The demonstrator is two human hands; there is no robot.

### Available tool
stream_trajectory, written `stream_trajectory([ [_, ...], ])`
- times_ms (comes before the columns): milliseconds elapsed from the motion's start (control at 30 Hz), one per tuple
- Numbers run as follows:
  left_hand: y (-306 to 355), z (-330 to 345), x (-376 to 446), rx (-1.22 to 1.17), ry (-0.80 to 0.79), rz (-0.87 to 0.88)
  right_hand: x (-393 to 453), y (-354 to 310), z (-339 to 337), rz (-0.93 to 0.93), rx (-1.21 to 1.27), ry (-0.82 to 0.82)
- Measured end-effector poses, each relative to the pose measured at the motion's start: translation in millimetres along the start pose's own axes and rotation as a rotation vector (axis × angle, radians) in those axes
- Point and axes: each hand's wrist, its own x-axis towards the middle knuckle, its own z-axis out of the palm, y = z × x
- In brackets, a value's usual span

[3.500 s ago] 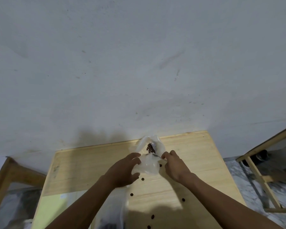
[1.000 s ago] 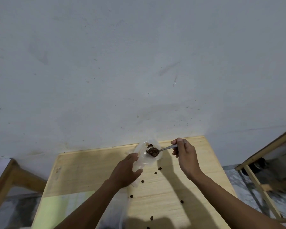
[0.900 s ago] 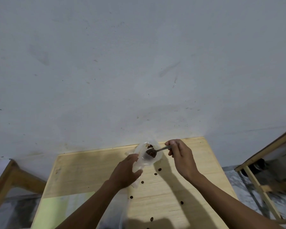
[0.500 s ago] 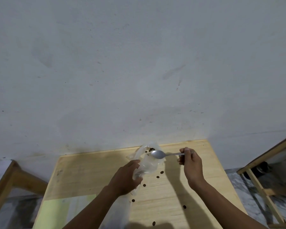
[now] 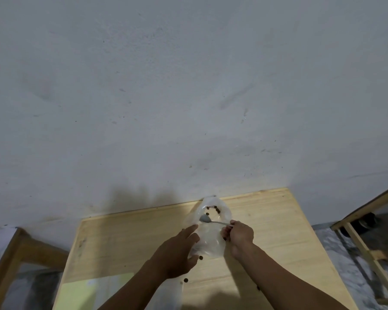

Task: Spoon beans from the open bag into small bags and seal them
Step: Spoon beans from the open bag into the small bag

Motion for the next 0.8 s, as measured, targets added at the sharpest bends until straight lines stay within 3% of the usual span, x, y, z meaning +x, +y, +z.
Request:
stream_trajectory([
  [100, -4, 8, -9, 0.026, -0.026, -0.009, 2, -4, 3, 0.028, 0.056, -0.003],
  [233, -9, 17, -17, 0.045, -0.068, 0.007, 2, -3, 7, 0.096, 0.326, 0.095],
  [467, -9, 16, -18, 0.034, -0.014, 0.017, -10, -4, 9, 0.073, 0.554, 0.06],
  [667, -7, 16, -20, -0.052, 0.078, -0.007, -14, 2, -5, 0.041, 0.583, -0.055],
  [800, 1, 7, -18, -0.15, 0.183, -0.059, -16, -1, -22, -0.112, 0.448, -0.089],
])
